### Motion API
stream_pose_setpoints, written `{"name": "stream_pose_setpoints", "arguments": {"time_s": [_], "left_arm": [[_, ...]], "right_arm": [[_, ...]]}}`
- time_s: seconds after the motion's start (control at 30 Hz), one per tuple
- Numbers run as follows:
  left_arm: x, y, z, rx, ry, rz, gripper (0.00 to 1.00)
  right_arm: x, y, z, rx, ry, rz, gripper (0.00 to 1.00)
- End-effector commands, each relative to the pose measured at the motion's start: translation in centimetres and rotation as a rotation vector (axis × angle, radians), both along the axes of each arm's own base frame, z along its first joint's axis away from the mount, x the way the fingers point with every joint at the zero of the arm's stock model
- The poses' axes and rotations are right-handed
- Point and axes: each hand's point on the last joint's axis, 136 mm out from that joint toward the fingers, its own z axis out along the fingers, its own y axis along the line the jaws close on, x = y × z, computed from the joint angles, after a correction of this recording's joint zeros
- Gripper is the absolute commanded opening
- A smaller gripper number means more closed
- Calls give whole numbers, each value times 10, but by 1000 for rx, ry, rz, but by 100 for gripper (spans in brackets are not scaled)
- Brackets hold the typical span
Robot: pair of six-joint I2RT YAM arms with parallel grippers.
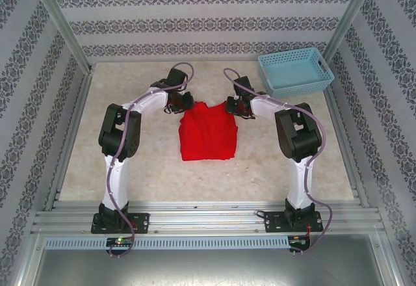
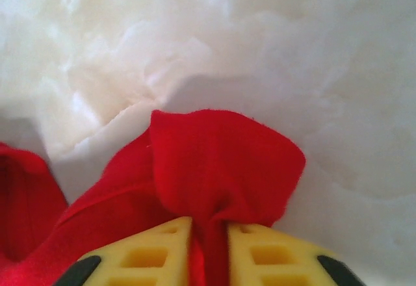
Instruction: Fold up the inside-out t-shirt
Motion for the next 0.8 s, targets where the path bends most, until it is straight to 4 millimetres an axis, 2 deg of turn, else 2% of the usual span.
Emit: {"name": "stream_pose_setpoints", "arguments": {"time_s": [0.0,0.1,0.2,0.33,0.37,0.5,0.7,0.77], "left_arm": [[3,-4,36,-12,-65,-4,6],[-4,4,64,-3,-138,16,0],[-18,18,86,10,-208,47,0],[-40,40,102,40,-276,107,0],[-43,44,102,46,-284,116,0],[-48,57,79,71,-227,156,0],[-55,86,44,153,-164,247,0],[-53,93,33,175,-147,254,4]], "right_arm": [[8,4,33,2,-89,17,4],[7,4,66,-4,-169,31,0],[1,7,94,-20,-239,52,0],[-7,19,114,-15,-281,92,0],[-8,22,115,-16,-283,96,0],[-4,31,105,-15,-264,105,0],[13,45,68,-36,-199,130,0],[19,47,54,-46,-173,133,0]]}}
